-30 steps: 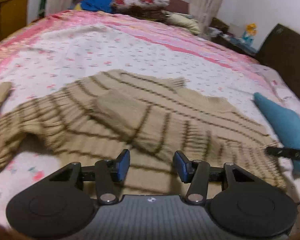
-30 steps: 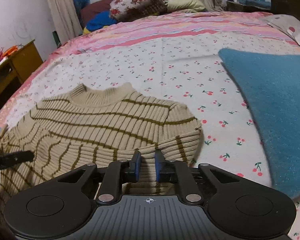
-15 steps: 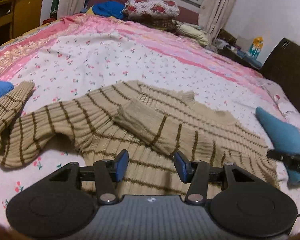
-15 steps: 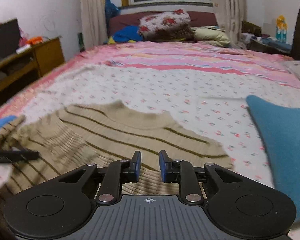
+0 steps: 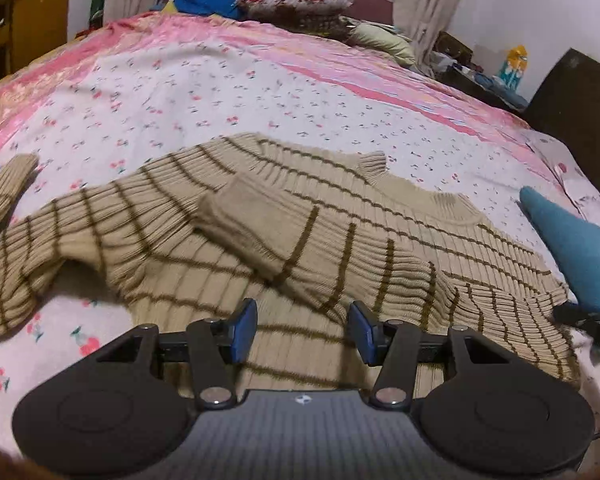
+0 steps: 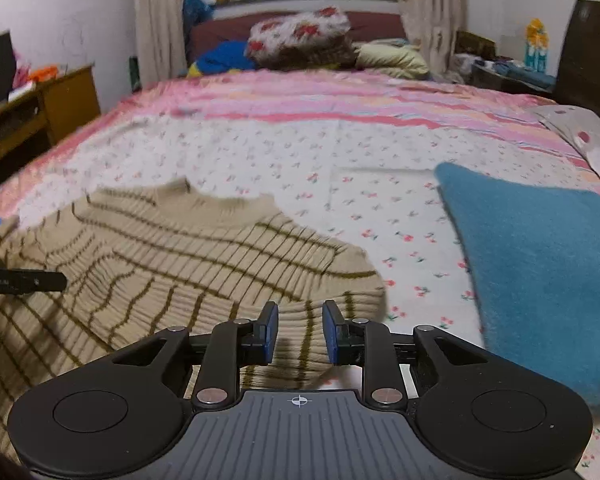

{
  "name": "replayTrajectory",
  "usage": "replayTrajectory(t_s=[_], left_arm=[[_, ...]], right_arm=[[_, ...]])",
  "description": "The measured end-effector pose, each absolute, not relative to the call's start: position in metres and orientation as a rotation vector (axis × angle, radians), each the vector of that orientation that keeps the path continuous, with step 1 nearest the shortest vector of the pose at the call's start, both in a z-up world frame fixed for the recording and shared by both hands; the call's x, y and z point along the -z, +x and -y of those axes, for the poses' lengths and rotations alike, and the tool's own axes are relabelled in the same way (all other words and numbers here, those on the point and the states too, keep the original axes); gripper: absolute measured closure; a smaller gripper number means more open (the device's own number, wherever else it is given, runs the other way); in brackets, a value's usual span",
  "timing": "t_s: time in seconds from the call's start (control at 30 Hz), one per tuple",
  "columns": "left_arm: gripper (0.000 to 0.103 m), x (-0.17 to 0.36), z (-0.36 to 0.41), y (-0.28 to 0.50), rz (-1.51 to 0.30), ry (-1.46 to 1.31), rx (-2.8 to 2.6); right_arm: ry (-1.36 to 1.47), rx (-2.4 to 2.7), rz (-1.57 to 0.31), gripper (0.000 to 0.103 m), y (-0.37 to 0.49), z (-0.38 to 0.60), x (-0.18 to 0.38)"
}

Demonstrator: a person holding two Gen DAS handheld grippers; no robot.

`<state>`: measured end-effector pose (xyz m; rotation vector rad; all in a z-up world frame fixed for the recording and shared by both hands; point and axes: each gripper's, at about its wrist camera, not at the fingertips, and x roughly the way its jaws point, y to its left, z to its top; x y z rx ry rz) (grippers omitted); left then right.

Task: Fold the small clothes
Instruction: 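Move the left gripper to the other sweater sleeve beside the blue towel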

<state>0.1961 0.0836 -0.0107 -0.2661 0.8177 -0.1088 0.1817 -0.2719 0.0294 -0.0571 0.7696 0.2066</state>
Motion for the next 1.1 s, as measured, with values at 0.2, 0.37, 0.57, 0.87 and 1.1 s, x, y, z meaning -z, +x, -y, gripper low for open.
replayTrajectory(t_s=[0.2,0.37,0.57,0.87,1.1], left_arm=[[0.048,0.009,-0.105,0.182,-0.812,-0.316,0.068],[0.048,-0.001,-0.115,0.172,-0.776,-0.32,0.035],[0.048,-0.003,-0.136,0.161,-0.766,-0.333,-0.012],[0.048,0.003,-0.16,0.158,-0.779,-0.372,-0.085],[0.048,0.003,-0.168,0.156,-0.795,-0.338,-0.167]], right_arm=[[-0.007,-0.267,-0.717,0.076,0.18,0.252,-0.041],[-0.027,-0.488,-0.702,0.077,0.179,0.195,-0.045],[-0.074,-0.64,-0.696,0.077,0.183,0.129,-0.035],[-0.092,-0.701,-0.731,0.077,0.206,0.087,-0.019],[-0.1,-0.678,-0.763,0.084,0.211,0.075,-0.007]])
